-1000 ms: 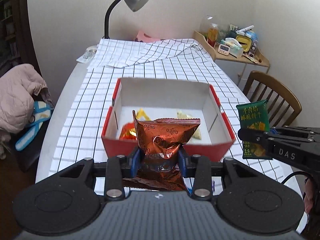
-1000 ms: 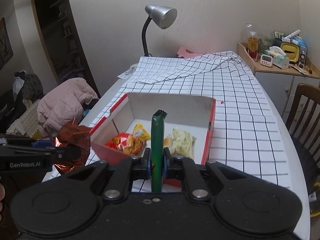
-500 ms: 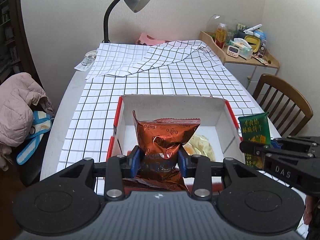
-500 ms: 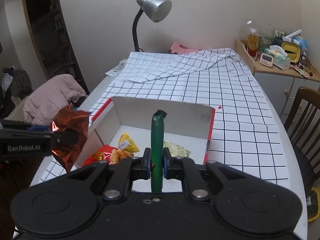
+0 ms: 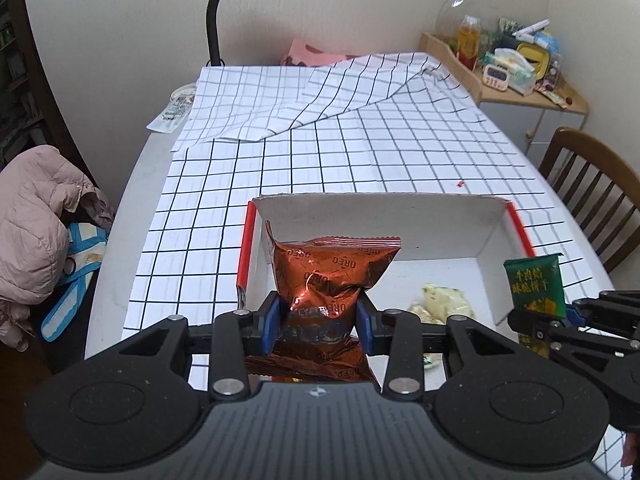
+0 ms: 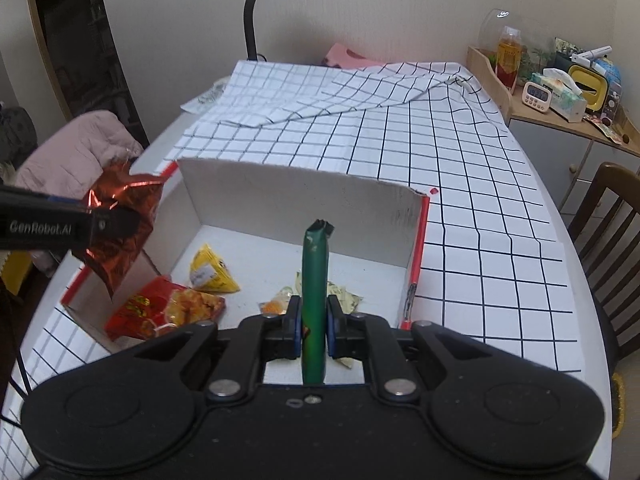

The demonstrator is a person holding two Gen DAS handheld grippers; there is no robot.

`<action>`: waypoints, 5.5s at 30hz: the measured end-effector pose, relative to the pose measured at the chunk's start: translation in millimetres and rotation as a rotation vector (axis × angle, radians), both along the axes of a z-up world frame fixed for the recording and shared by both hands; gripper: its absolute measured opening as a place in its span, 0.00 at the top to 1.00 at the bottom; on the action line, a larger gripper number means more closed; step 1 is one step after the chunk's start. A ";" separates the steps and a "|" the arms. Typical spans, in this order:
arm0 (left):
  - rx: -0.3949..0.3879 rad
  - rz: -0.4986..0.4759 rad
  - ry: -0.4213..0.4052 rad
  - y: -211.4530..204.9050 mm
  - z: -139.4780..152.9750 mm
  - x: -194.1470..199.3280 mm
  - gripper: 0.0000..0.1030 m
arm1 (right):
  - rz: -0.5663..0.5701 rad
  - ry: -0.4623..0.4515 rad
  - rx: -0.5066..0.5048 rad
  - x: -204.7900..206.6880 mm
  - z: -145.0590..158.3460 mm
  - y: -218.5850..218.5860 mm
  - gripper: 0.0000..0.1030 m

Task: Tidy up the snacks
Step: 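Carry the brown bag and green packet over the box with both tools, then open the left tool to drop the brown bag while the right tool releases the green packet, then withdraw both tools from the box toward the loose candies, then grasp the peanut candy with the left tool while the right tool grasps the brown cake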

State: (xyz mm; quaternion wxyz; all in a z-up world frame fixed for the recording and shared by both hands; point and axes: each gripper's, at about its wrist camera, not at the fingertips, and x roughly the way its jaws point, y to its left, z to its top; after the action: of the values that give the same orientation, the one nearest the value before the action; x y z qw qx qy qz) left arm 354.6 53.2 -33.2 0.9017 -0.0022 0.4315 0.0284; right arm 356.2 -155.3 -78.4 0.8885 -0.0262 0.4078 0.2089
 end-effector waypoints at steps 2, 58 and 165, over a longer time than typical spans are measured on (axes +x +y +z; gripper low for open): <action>0.003 0.006 0.014 2.8 -6.3 8.4 0.64 | 0.004 0.013 -0.007 3.8 -4.5 3.8 0.91; 0.010 -0.040 -0.017 -4.6 7.2 -21.6 0.43 | 0.037 0.046 0.081 -34.3 14.9 4.5 0.43; -0.129 0.086 0.217 -23.9 -124.5 -143.0 0.85 | 0.045 0.105 -0.069 -160.3 -98.1 -48.6 0.69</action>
State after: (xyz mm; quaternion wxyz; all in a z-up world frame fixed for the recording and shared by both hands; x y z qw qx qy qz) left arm 211.6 29.3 -157.7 0.8457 -0.0758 0.5268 0.0393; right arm 195.9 -203.9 -176.6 0.8594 -0.0552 0.4602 0.2157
